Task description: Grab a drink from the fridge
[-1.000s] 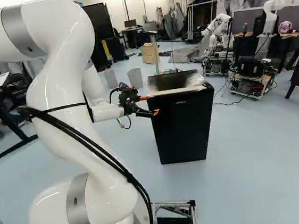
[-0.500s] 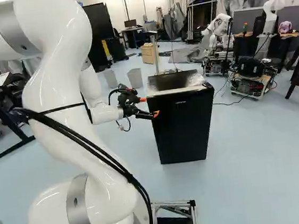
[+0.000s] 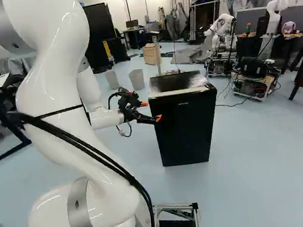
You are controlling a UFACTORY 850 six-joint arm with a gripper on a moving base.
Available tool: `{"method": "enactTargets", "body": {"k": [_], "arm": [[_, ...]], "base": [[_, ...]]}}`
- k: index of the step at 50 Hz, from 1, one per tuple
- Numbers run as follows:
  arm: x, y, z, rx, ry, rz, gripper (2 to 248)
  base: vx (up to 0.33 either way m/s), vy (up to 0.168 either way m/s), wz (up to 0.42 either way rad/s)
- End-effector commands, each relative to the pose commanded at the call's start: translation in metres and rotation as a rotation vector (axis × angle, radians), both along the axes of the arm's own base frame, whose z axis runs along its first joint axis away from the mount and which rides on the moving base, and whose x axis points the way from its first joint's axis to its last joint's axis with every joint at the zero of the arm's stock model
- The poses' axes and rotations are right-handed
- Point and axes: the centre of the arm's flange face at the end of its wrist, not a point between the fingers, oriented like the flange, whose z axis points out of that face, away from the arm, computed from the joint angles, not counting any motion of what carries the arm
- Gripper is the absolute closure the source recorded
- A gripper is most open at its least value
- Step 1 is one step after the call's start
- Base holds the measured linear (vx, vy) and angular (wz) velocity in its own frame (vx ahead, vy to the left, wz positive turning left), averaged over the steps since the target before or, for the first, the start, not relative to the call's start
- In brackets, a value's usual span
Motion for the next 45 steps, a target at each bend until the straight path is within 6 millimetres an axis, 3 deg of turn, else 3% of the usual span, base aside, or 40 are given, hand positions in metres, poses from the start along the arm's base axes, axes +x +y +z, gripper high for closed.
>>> {"method": "enactTargets", "body": {"k": [23,45], "arm": [[-0.024,0.029,0.001,-0.006,0.013,0.09,3],[0.003,0.046,-0.001,0.005,-0.011,0.098,3]], "base": [[0.0,0.0,0.0],[0.0,0.0,0.0]]}}
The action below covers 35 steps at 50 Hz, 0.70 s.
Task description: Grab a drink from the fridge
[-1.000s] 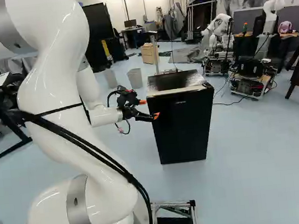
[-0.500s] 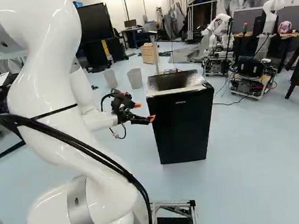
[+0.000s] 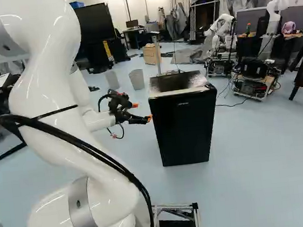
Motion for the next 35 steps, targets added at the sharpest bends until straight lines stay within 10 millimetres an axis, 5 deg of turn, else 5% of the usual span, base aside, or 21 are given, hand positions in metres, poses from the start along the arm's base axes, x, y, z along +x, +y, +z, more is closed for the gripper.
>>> {"method": "enactTargets", "body": {"k": [35], "arm": [[0.041,-0.007,-0.002,0.015,-0.032,-0.054,3]], "base": [[0.0,0.0,0.0]]}}
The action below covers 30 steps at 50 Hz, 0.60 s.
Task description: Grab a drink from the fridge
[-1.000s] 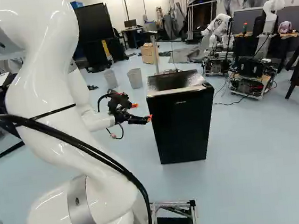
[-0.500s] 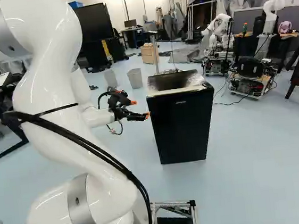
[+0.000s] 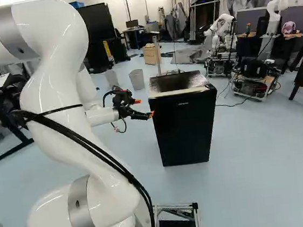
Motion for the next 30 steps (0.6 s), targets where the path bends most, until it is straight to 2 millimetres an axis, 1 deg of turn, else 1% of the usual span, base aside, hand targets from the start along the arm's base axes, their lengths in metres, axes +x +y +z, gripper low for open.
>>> {"method": "enactTargets", "body": {"k": [30], "arm": [[0.011,-0.02,0.0,0.002,-0.006,-0.05,3]], "base": [[0.0,0.0,0.0]]}}
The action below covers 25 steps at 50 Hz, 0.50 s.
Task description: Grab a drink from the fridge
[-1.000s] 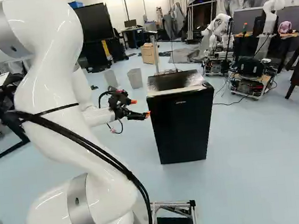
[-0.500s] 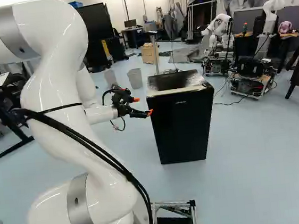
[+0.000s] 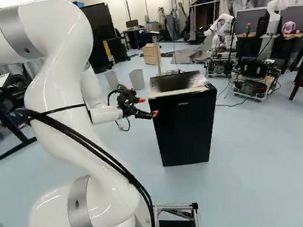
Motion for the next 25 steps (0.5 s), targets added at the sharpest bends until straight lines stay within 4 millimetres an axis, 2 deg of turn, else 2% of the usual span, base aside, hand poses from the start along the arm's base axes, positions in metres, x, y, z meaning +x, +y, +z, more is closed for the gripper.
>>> {"method": "enactTargets", "body": {"k": [25], "arm": [[0.009,-0.012,0.0,0.002,-0.006,-0.03,3]], "base": [[0.0,0.0,0.0]]}}
